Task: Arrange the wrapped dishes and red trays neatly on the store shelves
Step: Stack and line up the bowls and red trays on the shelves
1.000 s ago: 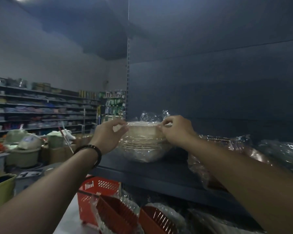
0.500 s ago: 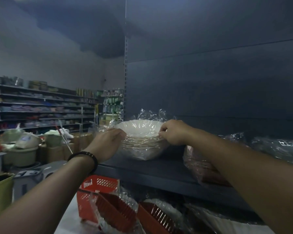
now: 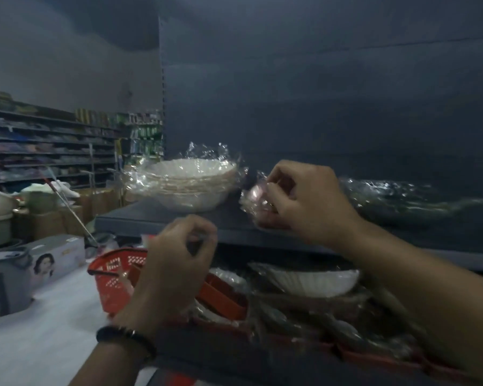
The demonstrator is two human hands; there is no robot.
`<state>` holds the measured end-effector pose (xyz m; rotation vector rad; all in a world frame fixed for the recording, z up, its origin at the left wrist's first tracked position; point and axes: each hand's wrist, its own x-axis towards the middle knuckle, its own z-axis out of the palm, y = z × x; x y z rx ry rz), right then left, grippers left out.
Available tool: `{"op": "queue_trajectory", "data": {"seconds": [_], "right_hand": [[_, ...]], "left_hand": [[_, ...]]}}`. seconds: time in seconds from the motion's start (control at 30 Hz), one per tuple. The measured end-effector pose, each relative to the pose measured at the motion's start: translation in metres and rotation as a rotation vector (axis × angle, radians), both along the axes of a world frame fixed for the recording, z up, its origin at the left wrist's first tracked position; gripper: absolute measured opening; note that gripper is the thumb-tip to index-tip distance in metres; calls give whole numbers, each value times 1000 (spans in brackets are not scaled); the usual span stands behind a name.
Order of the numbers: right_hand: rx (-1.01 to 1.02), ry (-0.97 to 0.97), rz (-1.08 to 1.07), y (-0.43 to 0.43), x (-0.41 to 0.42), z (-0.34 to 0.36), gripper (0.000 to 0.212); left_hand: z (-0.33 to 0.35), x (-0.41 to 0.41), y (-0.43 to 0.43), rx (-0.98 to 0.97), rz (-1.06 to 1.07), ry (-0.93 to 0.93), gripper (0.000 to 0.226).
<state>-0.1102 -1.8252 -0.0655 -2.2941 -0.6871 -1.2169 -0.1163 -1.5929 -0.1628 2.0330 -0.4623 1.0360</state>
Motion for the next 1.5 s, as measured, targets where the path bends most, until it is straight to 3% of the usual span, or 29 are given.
{"op": "queue_trajectory", "data": {"seconds": [0.13, 0.27, 0.43, 0.57, 0.77, 1.1, 1.37, 1.5], "right_hand": [[-49, 62, -2, -39, -47, -64, 13], [-134, 306, -170, -74, -58, -136, 12], [-82, 512, -306, -115, -46, -207, 22], [-17, 499, -374, -129, -30, -228, 34], [-25, 430, -410, -139, 16, -218, 69], [-145, 429, -588, -135, 64, -220, 48], [118, 416, -435, -138, 87, -235, 19], [172, 337, -358, -144, 82, -244, 18]], "left_hand": [[-64, -18, -47, 42, -101, 158, 17], [-116, -20, -86, 8, -146, 251, 16], [-159, -7, -122, 11, -182, 398, 17], [-178, 7, -143, -73, -209, 457, 18], [-181, 24, -163, -72, -235, 497, 14], [-190, 45, -171, -88, -259, 580, 13], [-196, 46, -175, -129, -271, 577, 17], [-196, 44, -171, -202, -279, 591, 18]]}}
